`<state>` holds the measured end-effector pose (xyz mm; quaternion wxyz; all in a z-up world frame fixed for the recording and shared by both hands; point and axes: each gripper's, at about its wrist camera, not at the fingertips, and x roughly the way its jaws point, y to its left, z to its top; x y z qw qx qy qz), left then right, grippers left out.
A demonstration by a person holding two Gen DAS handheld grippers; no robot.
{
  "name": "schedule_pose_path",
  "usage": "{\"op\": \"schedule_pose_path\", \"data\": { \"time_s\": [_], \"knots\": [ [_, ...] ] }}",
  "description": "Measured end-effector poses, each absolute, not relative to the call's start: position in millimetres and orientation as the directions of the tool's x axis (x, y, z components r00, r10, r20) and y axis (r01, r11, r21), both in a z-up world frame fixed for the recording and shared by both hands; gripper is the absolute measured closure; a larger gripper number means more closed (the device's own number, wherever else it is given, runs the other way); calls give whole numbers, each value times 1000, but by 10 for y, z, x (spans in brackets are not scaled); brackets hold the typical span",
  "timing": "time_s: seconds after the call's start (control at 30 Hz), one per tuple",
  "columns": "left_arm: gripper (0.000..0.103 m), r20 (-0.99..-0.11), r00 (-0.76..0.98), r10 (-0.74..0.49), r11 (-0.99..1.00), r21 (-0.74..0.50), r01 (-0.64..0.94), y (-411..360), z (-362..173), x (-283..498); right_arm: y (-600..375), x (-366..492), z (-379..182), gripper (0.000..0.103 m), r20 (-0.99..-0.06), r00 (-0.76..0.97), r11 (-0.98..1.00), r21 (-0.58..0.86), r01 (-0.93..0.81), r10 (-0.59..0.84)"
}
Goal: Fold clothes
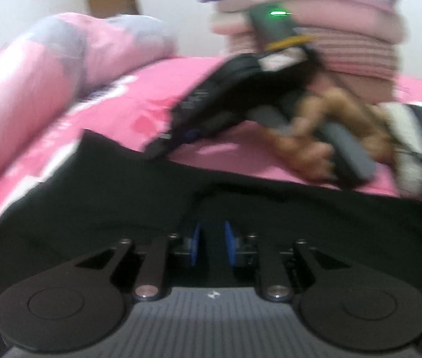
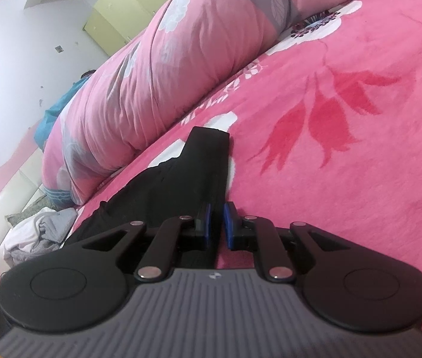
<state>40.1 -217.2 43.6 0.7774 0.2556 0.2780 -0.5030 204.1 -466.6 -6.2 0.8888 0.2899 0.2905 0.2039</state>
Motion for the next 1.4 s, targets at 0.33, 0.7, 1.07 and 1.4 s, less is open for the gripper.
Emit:
{"op": "schedule_pose_path", "data": {
  "time_s": [0.33, 0.7, 1.07, 1.4],
  "knots": [
    [70, -600, 444, -665, 466, 130, 875, -2428, 479, 561, -4650, 2046, -62, 93, -404, 747, 756, 625, -196, 528],
    [76, -646, 337, -685, 369, 91, 925, -2427, 354, 354, -4573, 1854, 220, 93, -293, 780, 761, 559, -329, 553],
    [70, -606, 463, -647, 487, 138, 862, -2043, 603, 337, -4209, 1921, 45, 95, -531, 615, 810, 445, -382, 582],
    [68, -645, 541, -539, 628, 119, 769, -1881, 372, 391, -4212, 1912, 35, 95, -523, 619, 807, 451, -382, 585]
  ]
}}
